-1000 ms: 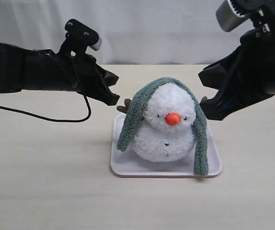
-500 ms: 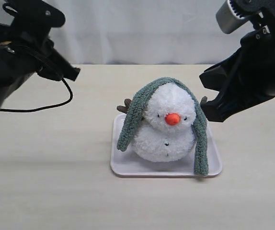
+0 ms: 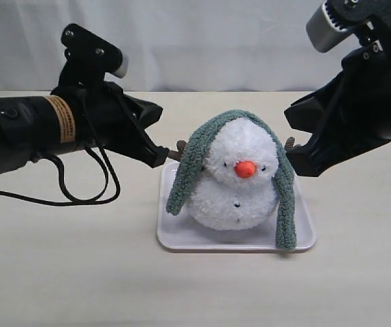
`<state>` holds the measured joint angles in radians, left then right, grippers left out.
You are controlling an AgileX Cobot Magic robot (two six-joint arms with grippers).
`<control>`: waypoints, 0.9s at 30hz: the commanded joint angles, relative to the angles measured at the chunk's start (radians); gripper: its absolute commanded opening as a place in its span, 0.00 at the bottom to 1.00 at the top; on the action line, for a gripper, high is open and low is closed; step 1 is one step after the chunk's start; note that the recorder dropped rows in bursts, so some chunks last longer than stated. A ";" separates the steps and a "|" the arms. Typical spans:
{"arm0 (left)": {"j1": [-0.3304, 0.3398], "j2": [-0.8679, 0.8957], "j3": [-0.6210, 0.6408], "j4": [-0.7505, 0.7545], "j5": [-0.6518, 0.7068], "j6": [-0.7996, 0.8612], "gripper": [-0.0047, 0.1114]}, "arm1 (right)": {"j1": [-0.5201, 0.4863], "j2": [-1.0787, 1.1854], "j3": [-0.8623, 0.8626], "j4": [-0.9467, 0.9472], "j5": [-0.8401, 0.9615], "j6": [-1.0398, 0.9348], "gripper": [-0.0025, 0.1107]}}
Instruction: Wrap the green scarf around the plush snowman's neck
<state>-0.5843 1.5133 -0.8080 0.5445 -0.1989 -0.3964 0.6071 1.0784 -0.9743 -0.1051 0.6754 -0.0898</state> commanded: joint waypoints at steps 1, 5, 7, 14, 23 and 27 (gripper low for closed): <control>-0.002 0.106 0.007 0.004 0.039 -0.001 0.04 | -0.001 0.001 0.003 0.001 0.000 0.004 0.06; -0.034 0.164 0.007 0.023 0.000 0.001 0.22 | -0.001 0.003 0.003 -0.005 -0.014 0.008 0.06; -0.038 0.164 0.007 0.044 -0.047 -0.002 0.34 | -0.001 0.007 0.003 -0.041 -0.028 0.035 0.06; -0.069 0.192 0.007 0.046 -0.135 0.008 0.53 | -0.001 0.089 0.003 -0.229 -0.038 0.244 0.06; -0.069 0.244 0.005 0.042 -0.158 0.041 0.53 | -0.001 0.145 0.003 -0.225 -0.106 0.240 0.06; -0.069 0.258 0.005 0.042 -0.158 0.059 0.52 | -0.033 0.200 0.003 -0.192 -0.156 0.229 0.06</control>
<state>-0.6506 1.7616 -0.8041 0.5843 -0.3391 -0.3512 0.6000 1.2435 -0.9743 -0.3201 0.5650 0.1457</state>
